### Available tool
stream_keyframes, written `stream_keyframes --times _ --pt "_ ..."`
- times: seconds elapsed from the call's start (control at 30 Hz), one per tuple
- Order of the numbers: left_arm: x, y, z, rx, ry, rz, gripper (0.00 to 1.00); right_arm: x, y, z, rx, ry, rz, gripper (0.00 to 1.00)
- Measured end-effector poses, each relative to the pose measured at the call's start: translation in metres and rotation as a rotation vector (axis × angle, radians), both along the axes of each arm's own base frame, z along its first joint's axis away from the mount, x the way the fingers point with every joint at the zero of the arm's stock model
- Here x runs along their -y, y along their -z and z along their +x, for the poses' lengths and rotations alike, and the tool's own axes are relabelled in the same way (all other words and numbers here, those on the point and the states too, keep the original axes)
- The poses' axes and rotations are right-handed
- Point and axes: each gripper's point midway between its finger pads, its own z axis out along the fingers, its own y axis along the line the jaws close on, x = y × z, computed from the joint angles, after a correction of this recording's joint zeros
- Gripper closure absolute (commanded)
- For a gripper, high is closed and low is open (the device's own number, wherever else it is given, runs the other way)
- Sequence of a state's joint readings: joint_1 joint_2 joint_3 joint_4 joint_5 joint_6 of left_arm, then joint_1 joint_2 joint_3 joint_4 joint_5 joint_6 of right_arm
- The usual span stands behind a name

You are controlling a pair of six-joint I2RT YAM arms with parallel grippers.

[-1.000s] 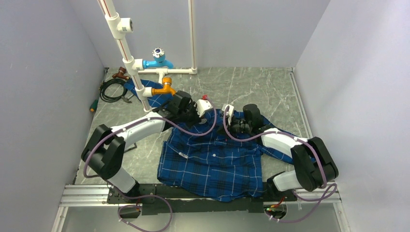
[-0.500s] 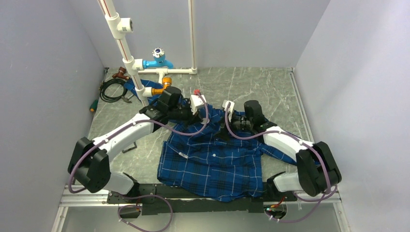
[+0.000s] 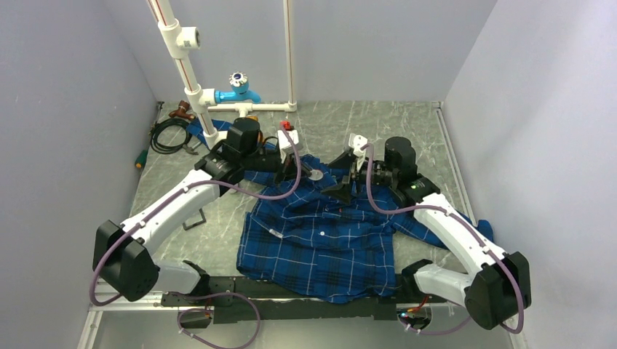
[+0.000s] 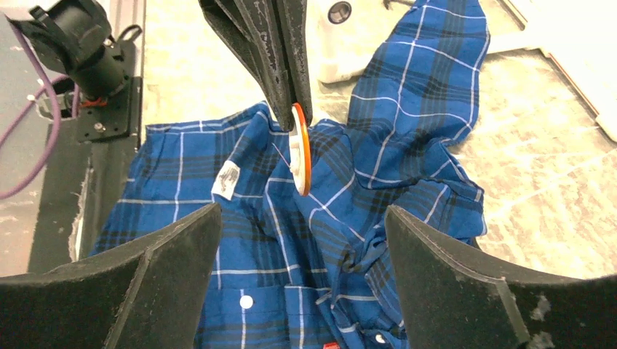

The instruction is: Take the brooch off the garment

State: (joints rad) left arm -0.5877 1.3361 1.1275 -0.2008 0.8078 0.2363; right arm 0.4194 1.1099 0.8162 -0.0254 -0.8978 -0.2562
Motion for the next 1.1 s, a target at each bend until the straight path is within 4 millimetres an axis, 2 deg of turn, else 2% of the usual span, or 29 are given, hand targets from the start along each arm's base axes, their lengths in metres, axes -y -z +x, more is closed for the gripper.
stream_keyframes --times 0.23,0.37,0.63,1.1 --pt "0.0 -0.022 -0.009 0.013 0.022 -0.05 1.0 -0.002 -0.012 -0.006 -0.062 -0.006 0.025 0.31" --pt "0.001 -0.029 -0.009 0.018 0.017 -0.068 1.0 -0.003 -0.02 -0.007 -0.085 -0.007 0.042 0.32" --pt "0.003 -0.037 -0.006 -0.004 -0.007 -0.101 1.0 -0.01 -0.036 -0.006 -0.095 -0.003 0.074 0.39" --pt "0.005 -0.044 -0.002 -0.012 -0.03 -0.128 1.0 -0.014 -0.039 0.003 -0.116 0.058 0.093 0.57"
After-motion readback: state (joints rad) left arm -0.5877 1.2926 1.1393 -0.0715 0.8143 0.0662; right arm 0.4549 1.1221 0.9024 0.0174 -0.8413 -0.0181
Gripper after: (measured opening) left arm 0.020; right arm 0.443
